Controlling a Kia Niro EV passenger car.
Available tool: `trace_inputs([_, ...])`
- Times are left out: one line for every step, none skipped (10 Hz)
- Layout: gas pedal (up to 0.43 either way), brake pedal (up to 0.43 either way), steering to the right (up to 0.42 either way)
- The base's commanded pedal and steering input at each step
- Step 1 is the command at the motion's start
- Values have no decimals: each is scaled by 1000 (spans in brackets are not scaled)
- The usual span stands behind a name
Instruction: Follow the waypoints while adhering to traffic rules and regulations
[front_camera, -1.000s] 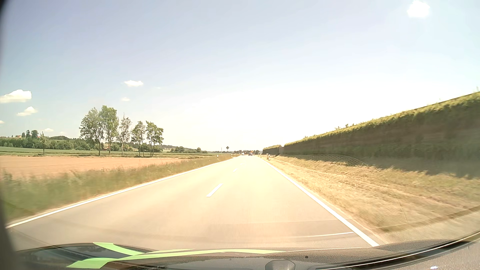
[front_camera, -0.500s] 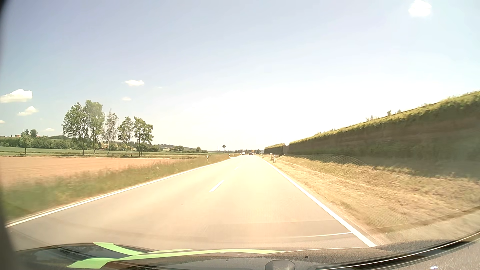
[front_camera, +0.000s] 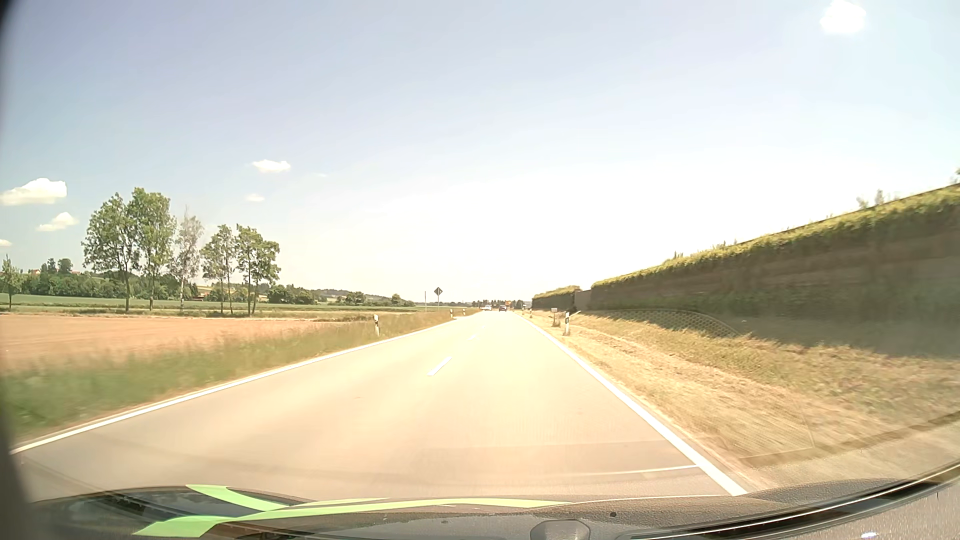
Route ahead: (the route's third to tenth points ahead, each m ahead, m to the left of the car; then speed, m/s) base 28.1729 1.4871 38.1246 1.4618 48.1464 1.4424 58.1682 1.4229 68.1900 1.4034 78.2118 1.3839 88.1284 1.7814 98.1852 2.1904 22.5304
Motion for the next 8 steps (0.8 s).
trace_inputs([228,0,-4])
trace_inputs([228,0,-4])
trace_inputs([228,0,-4])
trace_inputs([228,0,-4])
trace_inputs([228,0,-4])
trace_inputs([228,0,-4])
trace_inputs([228,0,-4])
trace_inputs([240,0,-4])
